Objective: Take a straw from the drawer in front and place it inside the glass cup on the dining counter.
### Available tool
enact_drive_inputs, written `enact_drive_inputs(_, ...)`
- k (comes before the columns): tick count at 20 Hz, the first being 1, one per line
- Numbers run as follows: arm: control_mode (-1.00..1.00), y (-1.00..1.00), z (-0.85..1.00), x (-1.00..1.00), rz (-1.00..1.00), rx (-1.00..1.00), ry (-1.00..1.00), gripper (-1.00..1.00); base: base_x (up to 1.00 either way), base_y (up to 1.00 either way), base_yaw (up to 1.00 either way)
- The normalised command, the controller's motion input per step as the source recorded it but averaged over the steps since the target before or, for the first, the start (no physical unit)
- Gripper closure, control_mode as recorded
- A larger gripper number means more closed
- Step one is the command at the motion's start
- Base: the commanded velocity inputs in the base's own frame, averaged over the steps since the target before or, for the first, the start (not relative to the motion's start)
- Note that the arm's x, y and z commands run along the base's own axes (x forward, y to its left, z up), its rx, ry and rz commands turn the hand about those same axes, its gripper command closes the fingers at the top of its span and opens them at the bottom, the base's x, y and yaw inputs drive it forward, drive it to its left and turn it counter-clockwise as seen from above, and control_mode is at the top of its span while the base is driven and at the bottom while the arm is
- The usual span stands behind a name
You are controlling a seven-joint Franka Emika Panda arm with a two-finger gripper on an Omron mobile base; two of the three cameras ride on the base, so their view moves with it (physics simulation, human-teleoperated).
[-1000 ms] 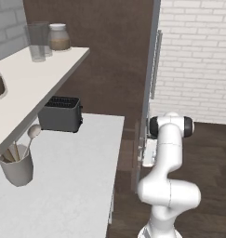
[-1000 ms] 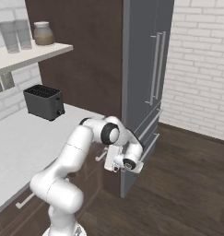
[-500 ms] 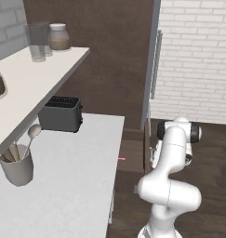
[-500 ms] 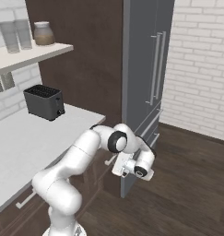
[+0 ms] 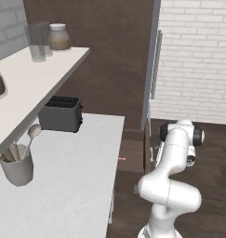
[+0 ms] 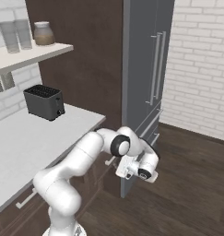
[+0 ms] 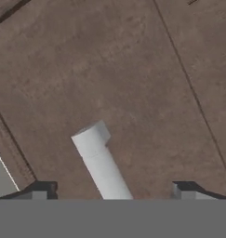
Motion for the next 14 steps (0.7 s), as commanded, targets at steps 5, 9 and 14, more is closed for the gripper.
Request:
enact_drive_inputs(5,-1.0,-0.24,-0.34,0.01,-0.01,-0.05,0.1,-1.0,0.0,0.0,0.0)
enact_drive_inputs(9,-1.0,-0.37,-0.28,0.05,-0.06,-0.03,0.29,-1.0,0.0,0.0,0.0)
enact_drive_inputs(14,-1.0,-0.39,0.14,0.01,0.0,0.0,0.15,-1.0,0.0,0.0,0.0)
